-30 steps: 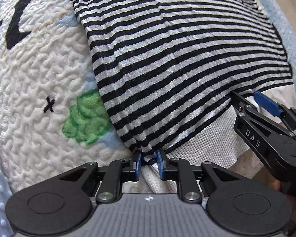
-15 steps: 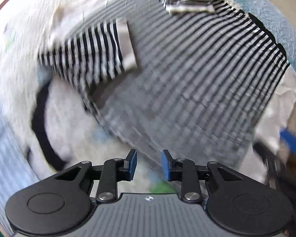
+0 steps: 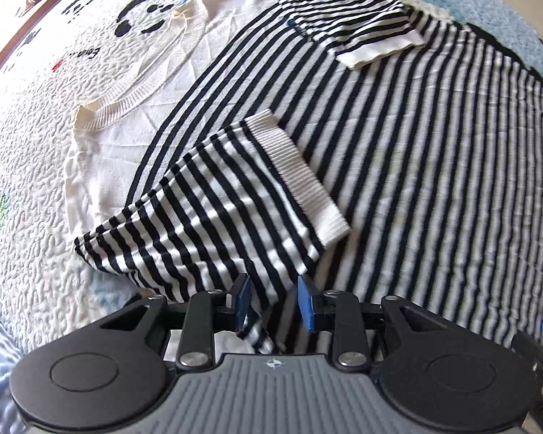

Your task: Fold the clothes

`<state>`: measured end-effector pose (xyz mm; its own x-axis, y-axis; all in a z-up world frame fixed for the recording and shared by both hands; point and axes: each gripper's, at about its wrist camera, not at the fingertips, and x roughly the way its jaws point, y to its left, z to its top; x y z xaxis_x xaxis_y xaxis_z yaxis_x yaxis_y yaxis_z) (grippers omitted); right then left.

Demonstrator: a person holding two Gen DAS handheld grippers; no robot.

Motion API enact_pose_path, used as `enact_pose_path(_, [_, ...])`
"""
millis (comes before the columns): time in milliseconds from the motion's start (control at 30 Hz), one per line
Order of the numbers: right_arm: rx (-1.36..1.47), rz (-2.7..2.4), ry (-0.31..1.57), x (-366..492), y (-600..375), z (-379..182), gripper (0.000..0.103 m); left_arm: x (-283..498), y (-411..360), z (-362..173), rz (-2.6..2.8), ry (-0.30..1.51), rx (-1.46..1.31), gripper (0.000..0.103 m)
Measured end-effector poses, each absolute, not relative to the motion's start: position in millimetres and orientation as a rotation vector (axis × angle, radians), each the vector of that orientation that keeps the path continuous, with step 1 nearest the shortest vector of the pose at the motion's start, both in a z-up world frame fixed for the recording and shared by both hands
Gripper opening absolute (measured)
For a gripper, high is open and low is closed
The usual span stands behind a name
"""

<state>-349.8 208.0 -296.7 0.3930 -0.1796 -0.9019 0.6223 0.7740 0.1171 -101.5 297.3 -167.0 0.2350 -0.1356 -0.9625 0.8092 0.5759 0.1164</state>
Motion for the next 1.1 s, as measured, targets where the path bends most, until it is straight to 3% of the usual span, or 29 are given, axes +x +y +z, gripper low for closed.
enact_pose_path(167, [0.399, -0.517, 1.071, -344.8, 224.0, -306.4, 0.054, -99.5, 297.7, -176.2, -0.782, 1.118, 0.752, 0.034])
enact_pose_path(433, [0.403, -0.531, 1.009, -351.3, 229.2, -309.1, 0.058, -101.3, 306.5, -175.1, -0.849, 1.069, 0.781, 0.035])
enact_pose_path(567, [0.527, -0.587, 0.867, -376.1, 238.1, -282.1, 0.049, -96.5, 320.8, -154.0, -0.960, 1.059, 0.775, 0.036])
enact_pose_path(667, [0.670, -0.642, 0.780, -404.0, 260.8, -256.9, 0.049, -79.3, 353.5, -127.3, -0.979, 1.013, 0.706, 0.053])
enact_pose_path(700, [0.737, -0.669, 0.785, -410.9, 267.5, -253.8, 0.049, -69.5, 365.5, -120.9, -0.962, 1.017, 0.676, 0.054])
enact_pose_path(900, [1.055, -0.830, 0.805, -438.0, 259.2, -274.6, 0.048, 4.9, 421.0, -126.3, -0.786, 1.200, 0.444, 0.046])
enact_pose_path(1100, [1.260, -1.034, 0.744, -473.6, 238.3, -301.8, 0.048, 46.5, 439.2, -164.1, -0.735, 1.346, 0.291, 0.046])
